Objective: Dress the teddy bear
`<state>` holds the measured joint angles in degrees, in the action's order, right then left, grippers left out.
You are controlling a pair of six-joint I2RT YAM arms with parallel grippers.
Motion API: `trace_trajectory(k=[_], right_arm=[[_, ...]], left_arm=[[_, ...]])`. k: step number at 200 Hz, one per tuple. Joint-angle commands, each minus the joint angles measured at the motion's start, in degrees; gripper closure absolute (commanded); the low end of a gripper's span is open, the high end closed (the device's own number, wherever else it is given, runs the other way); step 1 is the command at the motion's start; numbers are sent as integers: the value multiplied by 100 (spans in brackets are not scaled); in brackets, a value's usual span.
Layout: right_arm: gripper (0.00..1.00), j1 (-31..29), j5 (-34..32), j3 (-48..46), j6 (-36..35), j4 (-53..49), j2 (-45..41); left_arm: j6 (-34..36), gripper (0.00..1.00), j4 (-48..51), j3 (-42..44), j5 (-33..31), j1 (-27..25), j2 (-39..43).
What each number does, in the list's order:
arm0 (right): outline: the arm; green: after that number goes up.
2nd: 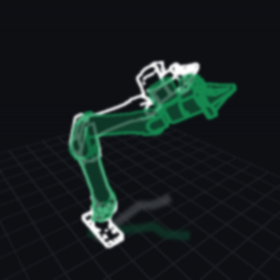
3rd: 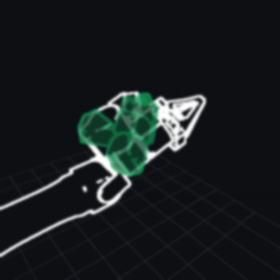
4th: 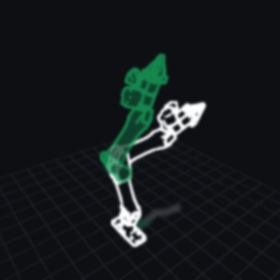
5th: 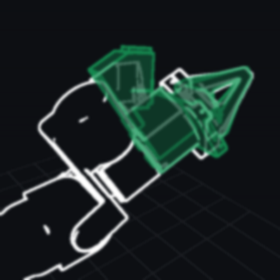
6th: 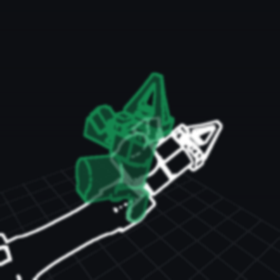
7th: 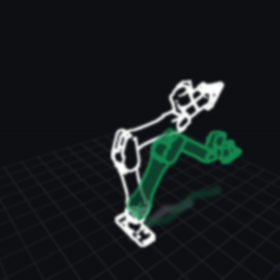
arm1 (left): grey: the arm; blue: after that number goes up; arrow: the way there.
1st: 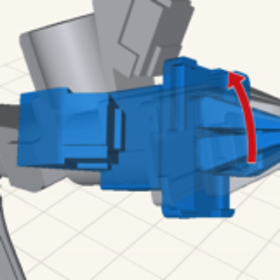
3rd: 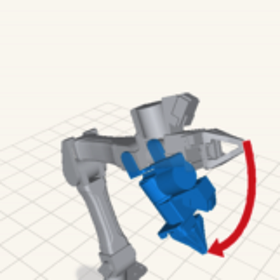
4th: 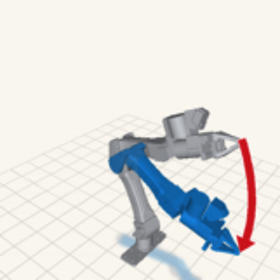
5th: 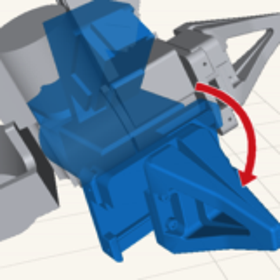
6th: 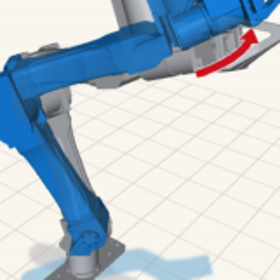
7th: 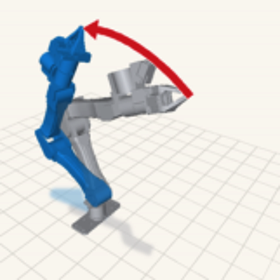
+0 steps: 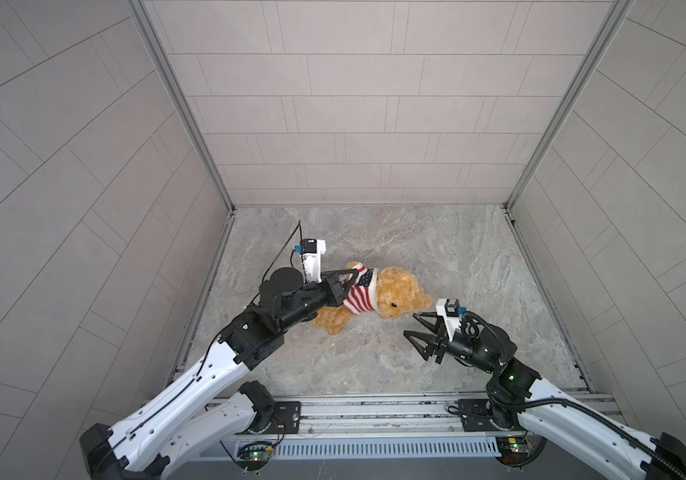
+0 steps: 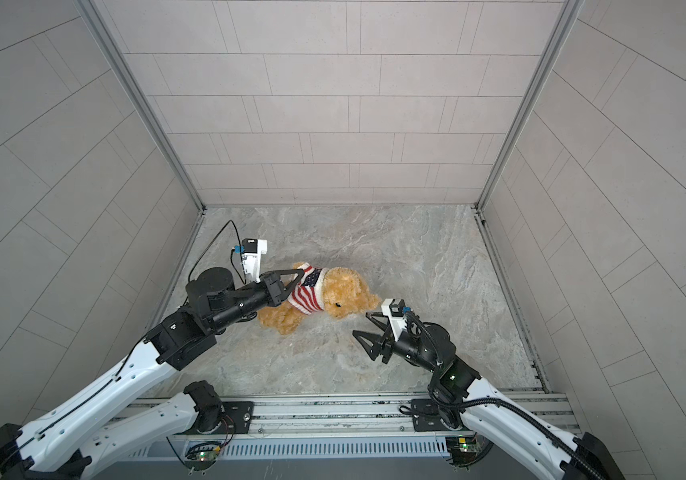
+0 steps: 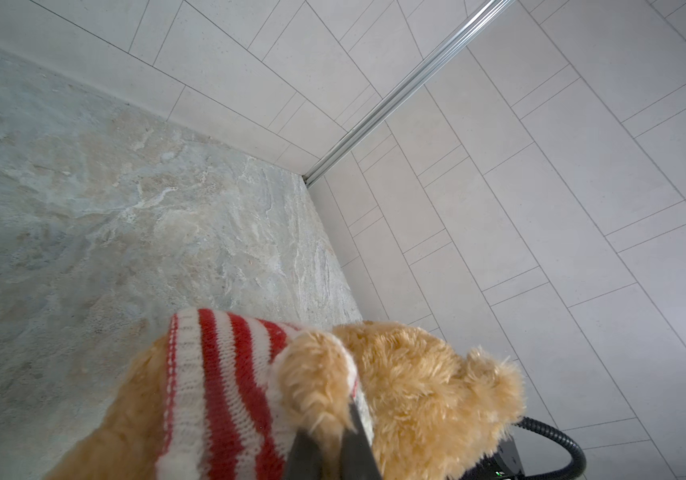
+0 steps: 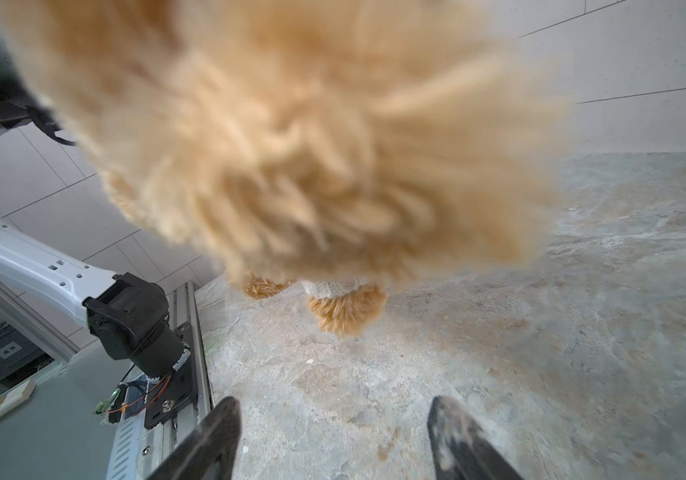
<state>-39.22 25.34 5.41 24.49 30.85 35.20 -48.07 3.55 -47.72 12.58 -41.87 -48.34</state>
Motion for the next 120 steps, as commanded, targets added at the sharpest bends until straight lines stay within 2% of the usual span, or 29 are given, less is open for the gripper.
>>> trace_trajectory(k=[1, 45, 73, 104, 120], right_arm=[[26, -24, -104, 281, -11, 1124, 557], [27, -59, 144, 693, -41, 2037, 1984], [32, -72, 246, 765, 56, 2827, 2676], [48, -77, 6, 554, 195, 3907, 3199], [55, -74, -50, 520, 232, 3959, 3240]], left_arm=[[-363, 100, -759, -44, 81, -29, 49], [-473, 100, -904, 6, 21, -101, -20], [-567, 100, -896, 222, -206, -129, -9], [-723, 100, -843, 606, -530, -120, -34], [-696, 100, -685, 705, -684, -120, -51]])
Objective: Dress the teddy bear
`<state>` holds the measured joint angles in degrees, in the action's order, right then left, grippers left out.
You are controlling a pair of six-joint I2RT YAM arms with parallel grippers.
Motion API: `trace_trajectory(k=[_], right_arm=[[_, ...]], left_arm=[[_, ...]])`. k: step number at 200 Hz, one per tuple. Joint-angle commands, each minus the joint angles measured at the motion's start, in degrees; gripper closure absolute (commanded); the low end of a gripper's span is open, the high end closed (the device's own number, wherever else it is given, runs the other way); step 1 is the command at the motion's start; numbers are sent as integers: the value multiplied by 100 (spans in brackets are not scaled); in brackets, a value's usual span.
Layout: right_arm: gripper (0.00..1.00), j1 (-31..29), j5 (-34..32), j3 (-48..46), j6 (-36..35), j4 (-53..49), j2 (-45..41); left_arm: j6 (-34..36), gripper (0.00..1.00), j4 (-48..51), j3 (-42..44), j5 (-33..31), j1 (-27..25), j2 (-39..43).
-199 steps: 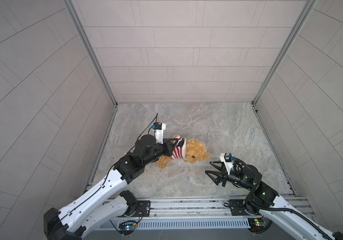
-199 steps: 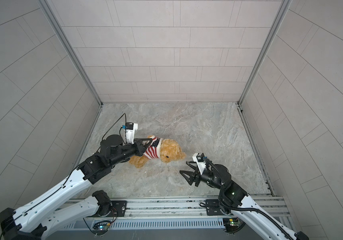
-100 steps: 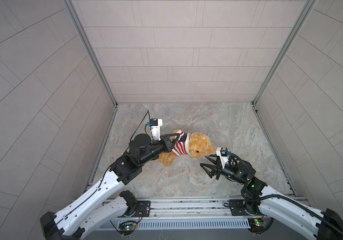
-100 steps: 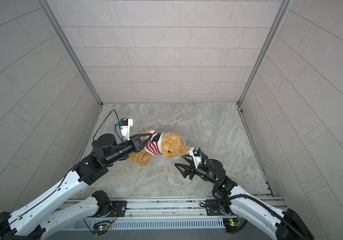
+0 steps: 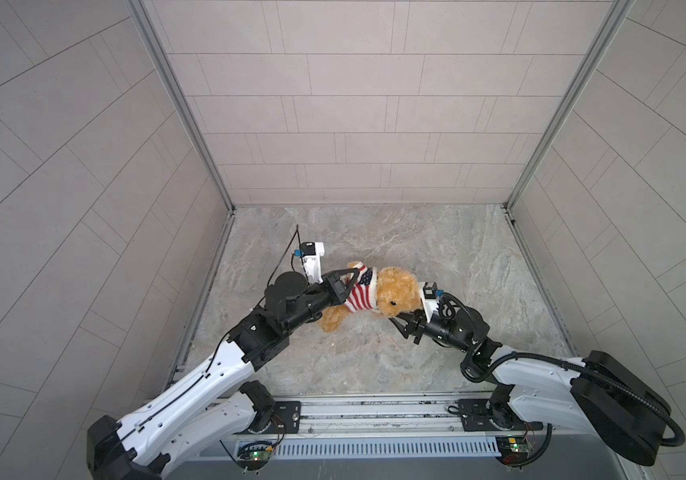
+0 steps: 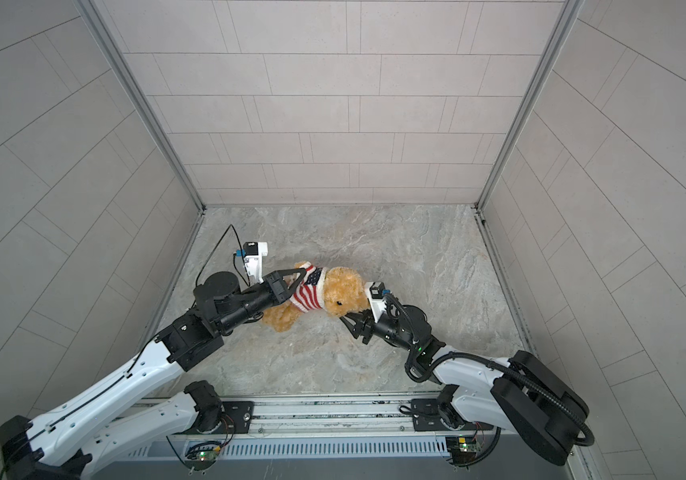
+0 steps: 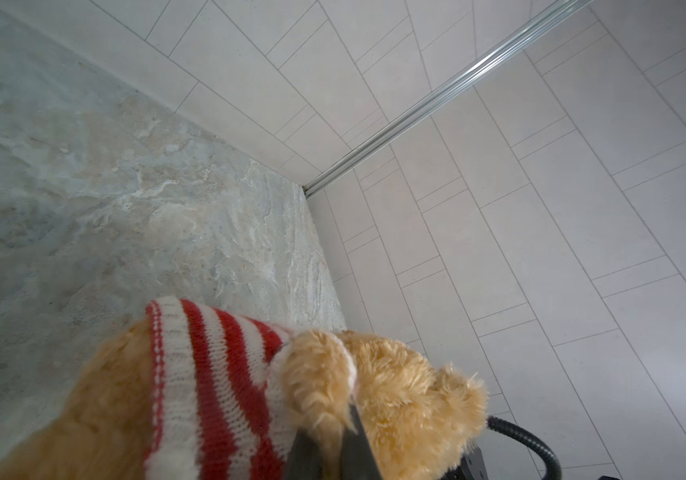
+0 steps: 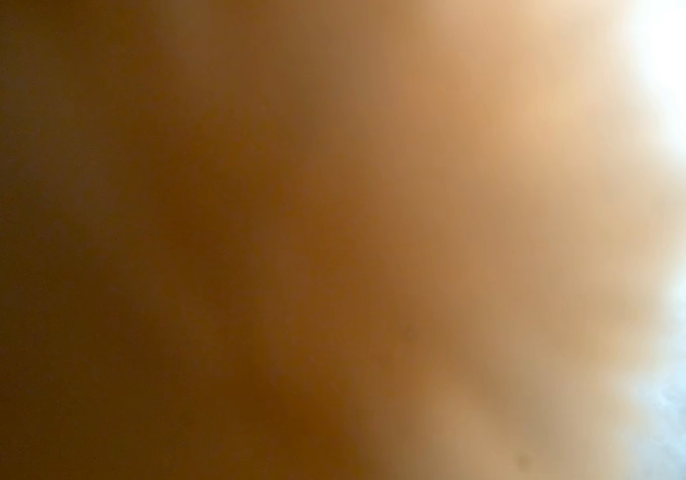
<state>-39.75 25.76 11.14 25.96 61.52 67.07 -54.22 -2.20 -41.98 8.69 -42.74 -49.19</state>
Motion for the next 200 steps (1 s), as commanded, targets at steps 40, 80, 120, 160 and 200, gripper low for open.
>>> trace_trajectory(k=[40, 80, 120, 160, 200], right_arm=[[69, -22, -272, -74, 2, 200, -228], [74, -24, -479, -1, -7, -1109, -662], [75, -24, -705, 76, -15, -1537, -581], [76, -24, -816, 164, 8, -1224, -79], [77, -16, -760, -4, 24, -380, 343]], left_arm=[[-128, 100, 290, 497, -548, 232, -114], [-236, 100, -66, 875, -635, 393, -632], [-319, 100, -460, 1067, -507, 400, -1299], [-382, 100, -607, 1268, -642, 399, -1543], [-2, 100, -325, 1315, -906, 517, -1795]])
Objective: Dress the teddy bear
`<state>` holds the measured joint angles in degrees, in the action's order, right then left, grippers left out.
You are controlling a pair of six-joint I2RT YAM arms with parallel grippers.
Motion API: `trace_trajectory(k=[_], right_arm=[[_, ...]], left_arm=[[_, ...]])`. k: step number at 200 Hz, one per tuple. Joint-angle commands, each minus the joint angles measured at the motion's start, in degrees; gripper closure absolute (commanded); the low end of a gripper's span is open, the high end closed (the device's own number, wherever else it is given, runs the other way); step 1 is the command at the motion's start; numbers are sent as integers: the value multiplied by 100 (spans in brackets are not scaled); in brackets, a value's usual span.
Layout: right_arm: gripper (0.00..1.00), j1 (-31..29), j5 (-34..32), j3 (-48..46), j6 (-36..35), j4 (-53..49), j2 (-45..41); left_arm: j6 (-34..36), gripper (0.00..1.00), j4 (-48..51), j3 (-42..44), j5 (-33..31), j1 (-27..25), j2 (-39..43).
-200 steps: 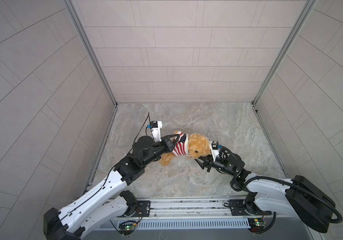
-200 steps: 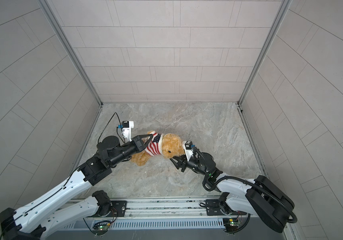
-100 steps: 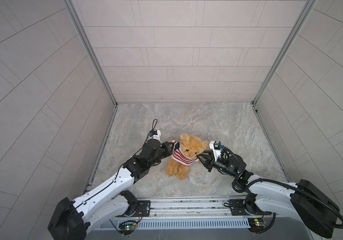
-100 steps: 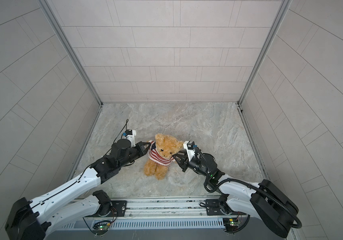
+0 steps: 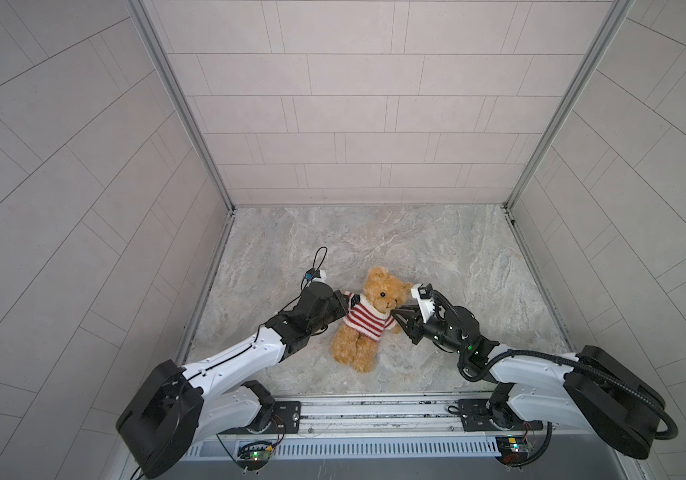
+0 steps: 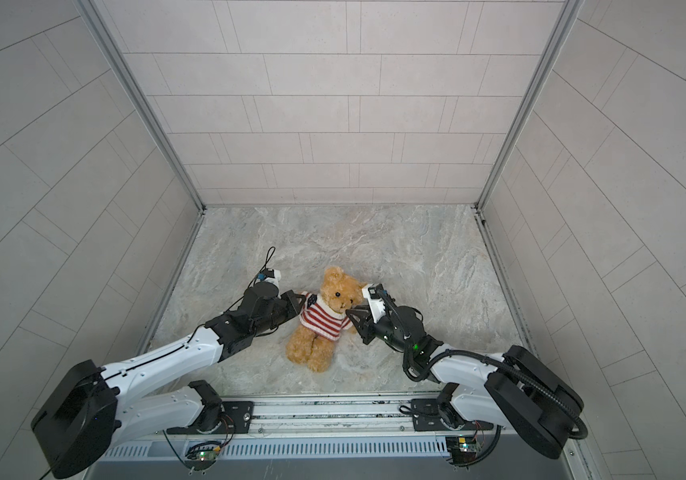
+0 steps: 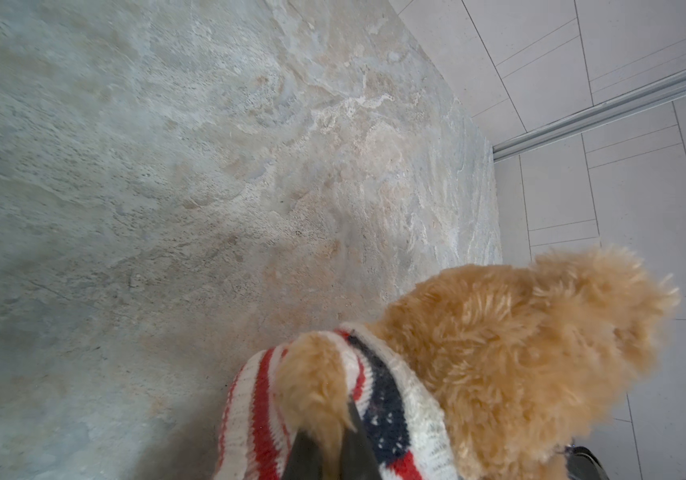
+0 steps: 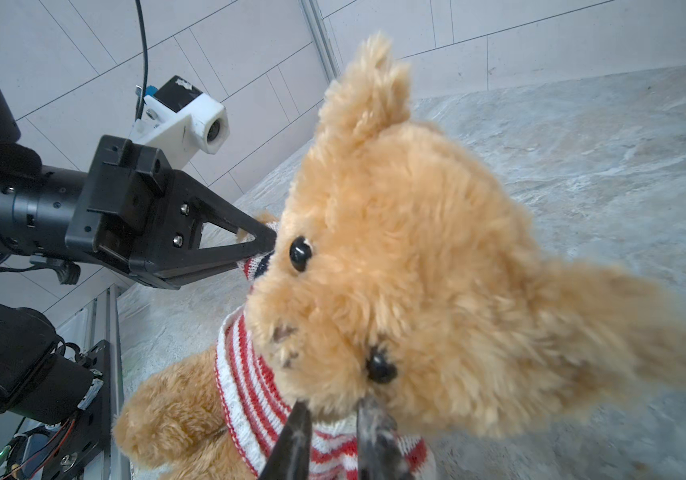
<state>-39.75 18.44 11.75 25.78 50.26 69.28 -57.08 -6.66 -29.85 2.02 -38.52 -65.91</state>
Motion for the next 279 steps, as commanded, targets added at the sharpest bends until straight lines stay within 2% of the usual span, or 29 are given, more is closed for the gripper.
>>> trace_trajectory(k=[1, 22, 44, 78, 111, 148, 176, 210, 233, 279], right_arm=[[77, -16, -30, -75, 37, 756, 130], [77, -16, -22, -175, -25, 714, 53], [76, -16, -17, -227, -49, 214, -259], [46, -24, -10, -132, 62, -1313, -1010], [34, -64, -83, -100, 62, -1927, -1284], [32, -112, -126, -16, 185, -1535, -654], [30, -112, -186, -22, 191, -1469, -628], [27, -112, -456, -61, 179, -1946, -1169], [26, -108, -658, -189, -114, -2094, -1574], [25, -95, -1294, -208, -509, -3245, -2670]], left_arm=[[294, 100, 125, 97, -247, 97, -128], [399, 100, 191, 126, -275, 182, -202], [419, 100, 120, 191, -231, 220, -195], [427, 100, 74, 290, -227, 310, -133], [445, 99, 173, 352, -170, 413, -58], [487, 92, 316, 492, -306, 442, 188], [588, 89, 516, 523, -418, 441, 270], [583, 75, 548, 769, -605, 442, 540], [648, 63, 292, 852, -380, 442, 653], [799, 52, 436, 740, -163, 442, 978]])
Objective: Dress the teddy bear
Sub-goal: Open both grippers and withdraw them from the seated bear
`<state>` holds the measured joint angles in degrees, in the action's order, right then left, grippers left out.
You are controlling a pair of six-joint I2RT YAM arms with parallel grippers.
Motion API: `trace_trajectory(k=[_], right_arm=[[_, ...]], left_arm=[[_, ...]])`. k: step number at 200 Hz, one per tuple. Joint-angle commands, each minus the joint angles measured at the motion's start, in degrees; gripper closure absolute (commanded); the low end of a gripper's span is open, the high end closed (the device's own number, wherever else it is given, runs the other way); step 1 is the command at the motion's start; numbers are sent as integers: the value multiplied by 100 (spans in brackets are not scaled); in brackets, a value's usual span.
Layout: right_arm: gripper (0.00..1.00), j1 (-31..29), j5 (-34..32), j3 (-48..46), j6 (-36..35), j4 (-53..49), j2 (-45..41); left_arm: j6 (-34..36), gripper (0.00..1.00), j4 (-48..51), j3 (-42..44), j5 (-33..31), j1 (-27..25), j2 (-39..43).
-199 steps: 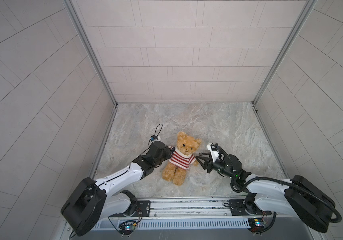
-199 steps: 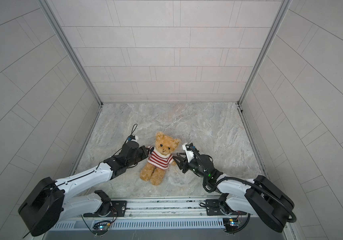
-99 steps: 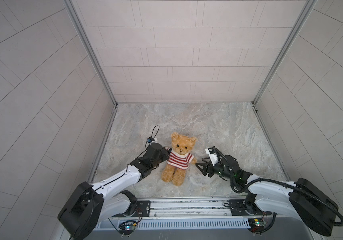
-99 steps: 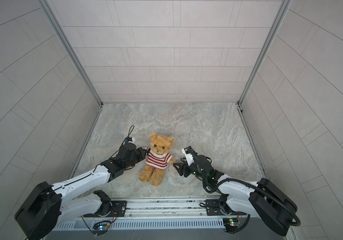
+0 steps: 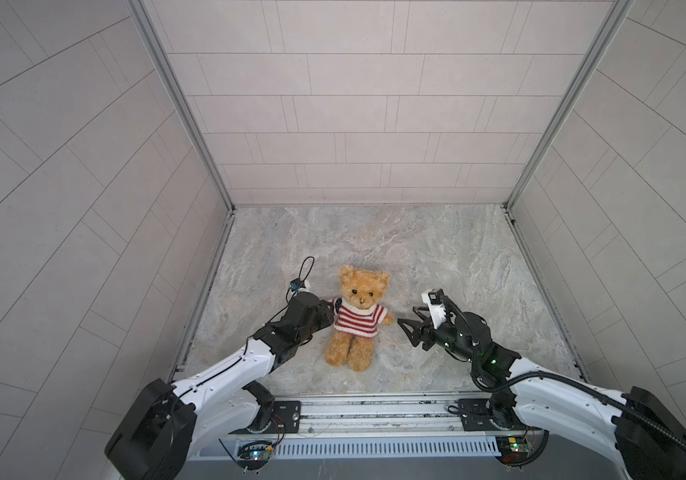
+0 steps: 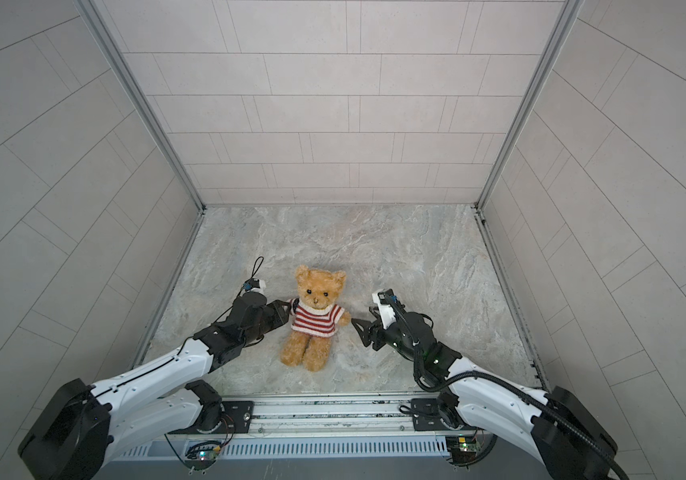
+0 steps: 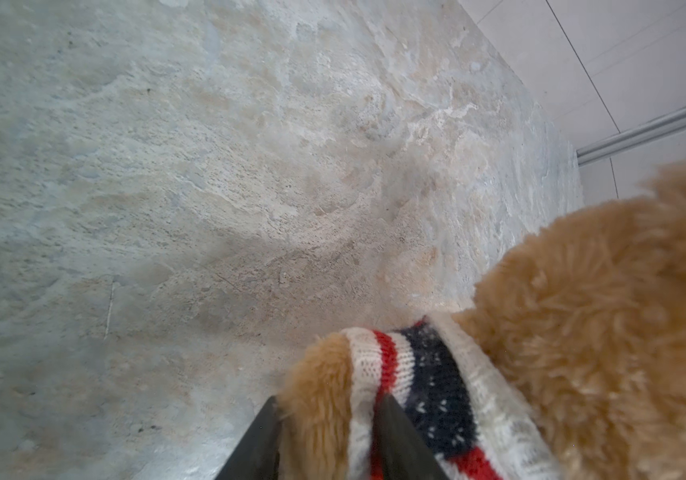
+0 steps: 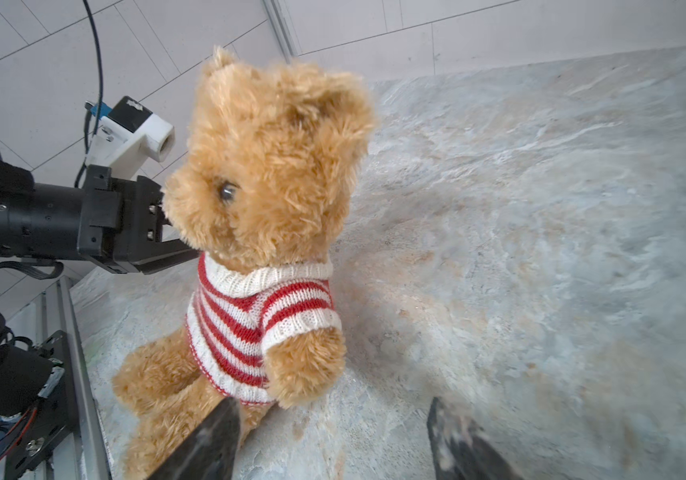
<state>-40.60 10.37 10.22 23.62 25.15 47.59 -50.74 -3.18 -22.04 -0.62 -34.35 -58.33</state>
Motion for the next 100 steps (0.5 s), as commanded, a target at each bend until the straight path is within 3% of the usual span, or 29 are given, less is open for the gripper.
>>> trace_trajectory(k=[1, 27, 55, 70, 91, 100], right_arm=[[25, -9, -503, -59, -303, -758, -525], [24, 13, -1013, -47, -438, -1416, -1234], [23, 76, -1576, -10, -456, -2082, -1900], [21, 129, -1860, -13, -365, -2294, -2197], [2, 152, -2463, 172, -387, -2768, -2526], [1, 181, -2746, 264, -410, -2993, -2644]], left_arm=[[167, 52, 102, -43, 100, 25, 231], [239, 50, 321, -46, 71, 25, 506], [394, 41, 613, -63, -3, 25, 906], [572, 31, 855, -102, -82, 25, 1127], [962, 12, 1252, -215, -190, 32, 1362], [1124, 2, 1475, -292, -321, 33, 1455]])
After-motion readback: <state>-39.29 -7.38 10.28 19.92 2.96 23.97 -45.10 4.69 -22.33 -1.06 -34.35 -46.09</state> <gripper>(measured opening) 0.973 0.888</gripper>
